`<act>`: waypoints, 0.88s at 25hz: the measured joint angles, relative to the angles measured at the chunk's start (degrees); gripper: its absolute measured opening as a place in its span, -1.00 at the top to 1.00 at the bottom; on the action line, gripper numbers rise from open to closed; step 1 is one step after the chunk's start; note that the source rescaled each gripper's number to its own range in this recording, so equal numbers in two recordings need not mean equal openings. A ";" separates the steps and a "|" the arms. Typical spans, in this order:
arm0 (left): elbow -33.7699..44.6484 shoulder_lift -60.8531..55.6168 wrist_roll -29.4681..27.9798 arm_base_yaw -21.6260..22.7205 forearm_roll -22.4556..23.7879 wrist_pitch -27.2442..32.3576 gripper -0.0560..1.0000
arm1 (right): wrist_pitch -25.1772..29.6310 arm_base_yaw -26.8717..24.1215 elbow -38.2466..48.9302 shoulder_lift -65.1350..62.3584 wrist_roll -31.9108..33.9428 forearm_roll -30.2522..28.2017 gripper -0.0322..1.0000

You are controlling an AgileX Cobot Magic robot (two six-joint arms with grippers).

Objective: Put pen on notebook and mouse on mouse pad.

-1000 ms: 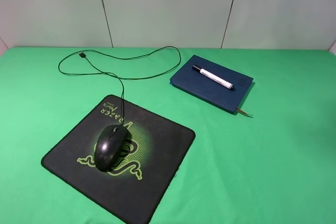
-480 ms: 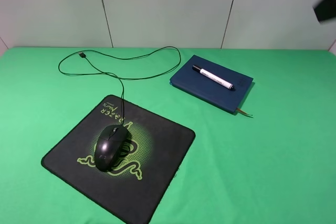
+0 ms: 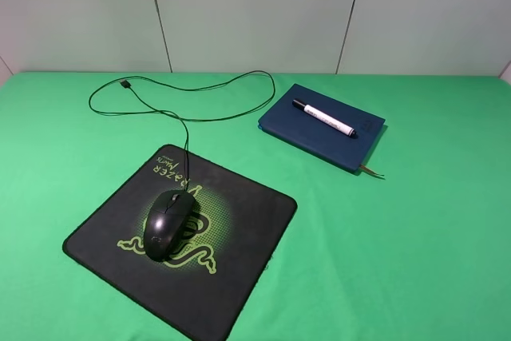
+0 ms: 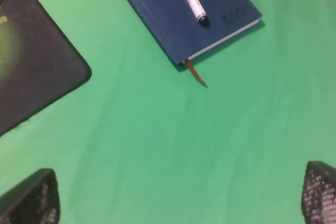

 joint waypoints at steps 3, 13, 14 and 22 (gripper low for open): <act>0.00 0.00 0.00 0.00 0.00 0.00 -1.00 | 0.00 0.00 3.10 -4.80 2.23 0.59 -1.00; 0.00 0.00 0.00 0.00 0.00 0.00 -1.00 | -4.84 -8.96 14.84 -16.00 3.18 0.78 -1.00; 0.00 0.00 0.00 0.00 0.00 0.00 -1.00 | -6.04 -10.13 16.16 -16.66 2.98 0.78 -1.00; 0.00 0.00 0.00 0.00 0.00 0.00 -1.00 | -12.41 -17.23 19.08 -22.70 2.22 0.78 -1.00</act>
